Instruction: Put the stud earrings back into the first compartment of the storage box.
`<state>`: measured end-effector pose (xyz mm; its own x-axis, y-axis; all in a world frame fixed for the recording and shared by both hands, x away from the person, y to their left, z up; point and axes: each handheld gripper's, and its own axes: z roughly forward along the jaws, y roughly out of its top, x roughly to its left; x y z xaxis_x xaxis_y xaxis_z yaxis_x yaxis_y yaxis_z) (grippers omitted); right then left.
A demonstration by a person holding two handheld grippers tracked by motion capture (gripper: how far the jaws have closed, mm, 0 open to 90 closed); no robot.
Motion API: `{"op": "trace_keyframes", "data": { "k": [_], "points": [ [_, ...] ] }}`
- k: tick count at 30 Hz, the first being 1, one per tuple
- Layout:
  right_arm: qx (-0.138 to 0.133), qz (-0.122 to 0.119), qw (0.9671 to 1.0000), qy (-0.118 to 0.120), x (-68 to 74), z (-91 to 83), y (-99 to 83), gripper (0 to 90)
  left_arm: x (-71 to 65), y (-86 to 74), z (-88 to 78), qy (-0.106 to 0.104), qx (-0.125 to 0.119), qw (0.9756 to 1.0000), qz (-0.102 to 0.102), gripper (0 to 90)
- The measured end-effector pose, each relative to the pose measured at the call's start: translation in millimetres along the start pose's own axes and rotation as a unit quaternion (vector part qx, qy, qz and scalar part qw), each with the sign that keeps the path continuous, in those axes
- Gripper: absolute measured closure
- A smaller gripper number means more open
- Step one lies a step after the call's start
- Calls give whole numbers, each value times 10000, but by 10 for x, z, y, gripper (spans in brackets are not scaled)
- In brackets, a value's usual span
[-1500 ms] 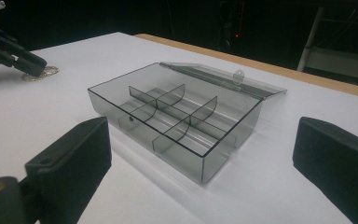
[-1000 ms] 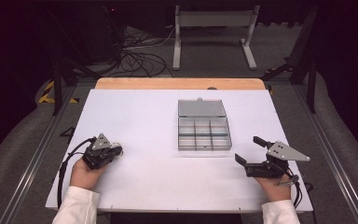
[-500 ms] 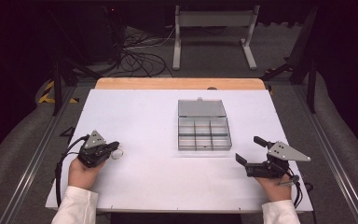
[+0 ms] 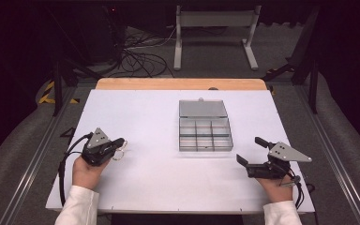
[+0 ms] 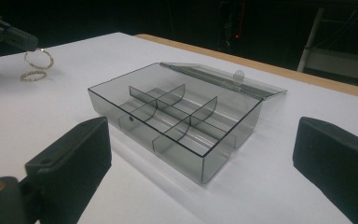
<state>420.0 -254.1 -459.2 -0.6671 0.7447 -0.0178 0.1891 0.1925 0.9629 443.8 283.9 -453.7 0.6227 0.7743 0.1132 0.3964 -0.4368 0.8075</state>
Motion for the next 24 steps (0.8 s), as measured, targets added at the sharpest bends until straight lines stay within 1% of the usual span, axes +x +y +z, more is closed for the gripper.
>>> {"op": "trace_keyframes", "data": {
  "k": [3,4,5,9,11,13,14,16,17,18,24],
  "points": [
    [-9,10,10000,-7,1,-1,1,47,-26,47,2,-2,-19,10000,22,886],
    [-10,11,10000,-8,1,-1,1,47,-38,63,7,-26,-49,10000,-5,886],
    [-9,10,10000,-8,2,-1,1,47,-40,82,6,-5,-60,10000,23,886],
    [-14,6,10000,-6,1,-4,1,47,-75,147,25,-79,-115,9999,-38,886],
    [-23,6,10000,-9,-1,-6,1,47,-82,175,37,-68,-130,9999,-9,886],
    [-33,9,10000,-7,-4,-9,1,47,-103,201,55,-69,-141,9999,-29,886],
    [-32,9,10000,-8,-6,-10,1,47,-107,216,61,-70,-126,9999,6,886],
    [-28,10,10000,-22,-7,-11,1,47,-128,242,76,-108,-126,9999,-17,886],
    [-37,10,10000,-29,-8,-13,1,47,-128,258,80,-88,-134,9999,24,886],
    [-37,10,10000,-29,-8,-13,1,47,-139,272,84,-96,-147,9998,-3,886],
    [-39,0,10000,-25,-6,-14,2,47,-175,358,114,-197,-191,9996,2,886]
  ]
}}
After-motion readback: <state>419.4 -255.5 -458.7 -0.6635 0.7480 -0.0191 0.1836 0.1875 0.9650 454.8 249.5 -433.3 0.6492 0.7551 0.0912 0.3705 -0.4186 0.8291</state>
